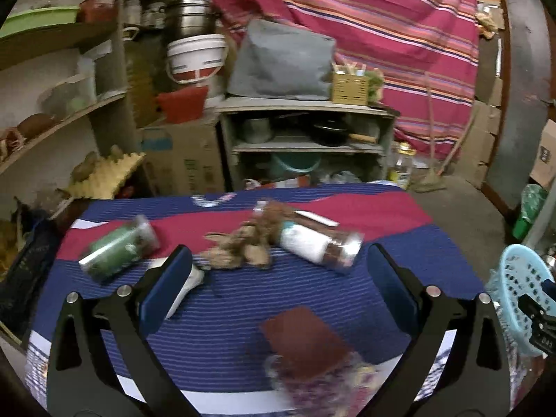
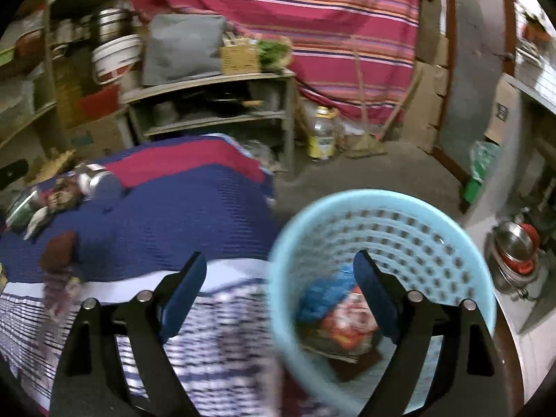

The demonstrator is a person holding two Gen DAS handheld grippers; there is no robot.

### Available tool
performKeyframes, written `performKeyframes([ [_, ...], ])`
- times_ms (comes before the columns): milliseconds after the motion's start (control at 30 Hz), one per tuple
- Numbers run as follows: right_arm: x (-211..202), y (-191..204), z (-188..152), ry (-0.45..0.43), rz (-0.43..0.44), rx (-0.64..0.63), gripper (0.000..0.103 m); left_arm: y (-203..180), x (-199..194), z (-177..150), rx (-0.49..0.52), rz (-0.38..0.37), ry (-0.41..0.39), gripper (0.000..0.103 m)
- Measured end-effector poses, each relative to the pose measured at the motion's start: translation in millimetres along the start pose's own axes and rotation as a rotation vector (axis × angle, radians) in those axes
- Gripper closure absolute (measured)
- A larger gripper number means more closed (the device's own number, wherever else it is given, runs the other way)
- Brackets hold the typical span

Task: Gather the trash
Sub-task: 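Lift the brown pad off the bead pack with the right tool while the left tool approaches the beige mask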

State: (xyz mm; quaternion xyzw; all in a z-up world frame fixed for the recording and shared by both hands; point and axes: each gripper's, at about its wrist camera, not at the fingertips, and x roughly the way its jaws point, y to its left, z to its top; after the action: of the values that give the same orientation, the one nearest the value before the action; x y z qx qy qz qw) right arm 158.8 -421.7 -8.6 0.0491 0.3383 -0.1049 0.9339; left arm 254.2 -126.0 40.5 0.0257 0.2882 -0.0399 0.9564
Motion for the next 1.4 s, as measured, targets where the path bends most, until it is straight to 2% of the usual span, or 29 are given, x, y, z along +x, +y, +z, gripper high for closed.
performKeyframes([
  [300,6.8,107.9,2.4,0.015,0.161,-0.083,0.016,82.3,7.2,-1.4,-0.053,0.057,0.04,0.006],
  [400,14.6,143.0,0.5,0.034,0.206,-0.123,0.016,115.8,14.4,-8.6,-0.121,0.043,0.084,0.006],
  [500,22.9,172.5,-1.4,0.058,0.22,-0.181,0.016,146.9,21.3,-18.0,-0.185,0.035,0.116,0.006],
  [733,34.9,215.1,-1.9,0.088,0.252,-0.222,0.015,183.2,29.4,-31.3,-0.205,0.1,0.125,0.006],
  [867,43.6,225.6,-11.9,0.098,0.266,-0.234,0.015,189.6,36.4,-38.2,-0.203,0.099,0.133,0.006],
  [1000,51.4,225.7,-13.9,0.103,0.292,-0.241,0.009,179.5,46.4,-43.7,-0.143,0.104,0.155,0.006],
  [1200,54.7,223.7,-11.2,0.119,0.319,-0.249,0.009,157.3,59.2,-48.6,-0.052,0.125,0.176,0.006],
  [1400,54.9,230.9,-15.0,0.126,0.347,-0.283,0.009,153.1,64.7,-53.1,-0.052,0.123,0.194,0.006],
])
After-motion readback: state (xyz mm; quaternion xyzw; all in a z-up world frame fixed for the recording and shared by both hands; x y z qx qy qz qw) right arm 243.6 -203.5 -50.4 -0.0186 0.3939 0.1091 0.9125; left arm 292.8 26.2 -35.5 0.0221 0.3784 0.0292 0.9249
